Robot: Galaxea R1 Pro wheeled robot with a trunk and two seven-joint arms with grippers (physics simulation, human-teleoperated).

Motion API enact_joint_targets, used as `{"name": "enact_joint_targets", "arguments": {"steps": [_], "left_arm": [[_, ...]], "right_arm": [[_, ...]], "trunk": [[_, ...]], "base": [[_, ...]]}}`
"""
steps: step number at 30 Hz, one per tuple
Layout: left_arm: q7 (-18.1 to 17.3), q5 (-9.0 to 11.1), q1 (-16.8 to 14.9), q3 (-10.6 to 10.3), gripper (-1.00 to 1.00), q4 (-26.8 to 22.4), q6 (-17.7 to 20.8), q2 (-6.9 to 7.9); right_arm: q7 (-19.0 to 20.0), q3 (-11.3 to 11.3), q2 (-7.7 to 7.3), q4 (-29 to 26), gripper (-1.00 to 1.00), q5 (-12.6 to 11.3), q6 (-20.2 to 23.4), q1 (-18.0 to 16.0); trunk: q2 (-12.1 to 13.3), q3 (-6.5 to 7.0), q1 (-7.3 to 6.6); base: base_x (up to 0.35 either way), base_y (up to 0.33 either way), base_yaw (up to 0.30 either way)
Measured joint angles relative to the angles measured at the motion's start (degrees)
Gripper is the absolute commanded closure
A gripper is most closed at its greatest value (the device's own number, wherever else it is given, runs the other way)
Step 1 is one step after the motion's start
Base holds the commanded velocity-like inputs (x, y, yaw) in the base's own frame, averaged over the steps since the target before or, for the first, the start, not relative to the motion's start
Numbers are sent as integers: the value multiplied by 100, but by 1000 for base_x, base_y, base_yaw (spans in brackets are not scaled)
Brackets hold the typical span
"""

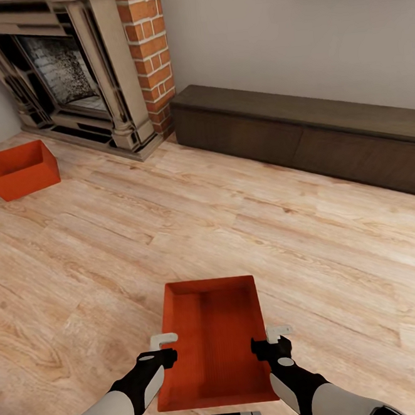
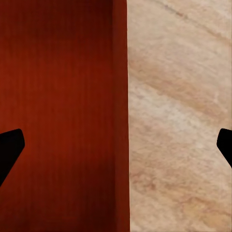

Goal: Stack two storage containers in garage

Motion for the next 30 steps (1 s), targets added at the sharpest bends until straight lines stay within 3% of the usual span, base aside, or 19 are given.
{"name": "enact_joint_targets", "arguments": {"steps": [13, 30], "left_arm": [[0, 0, 0, 7, -100, 0, -1, 4], [0, 0, 0, 8, -100, 0, -1, 4]], "right_arm": [[0, 0, 0, 0, -100, 0, -1, 1], [0, 0, -3, 0, -100, 0, -3, 1]], "trunk": [[-521, -233, 286], [-523, -234, 286]], "base": [[0, 0, 0], [0, 0, 0]]}}
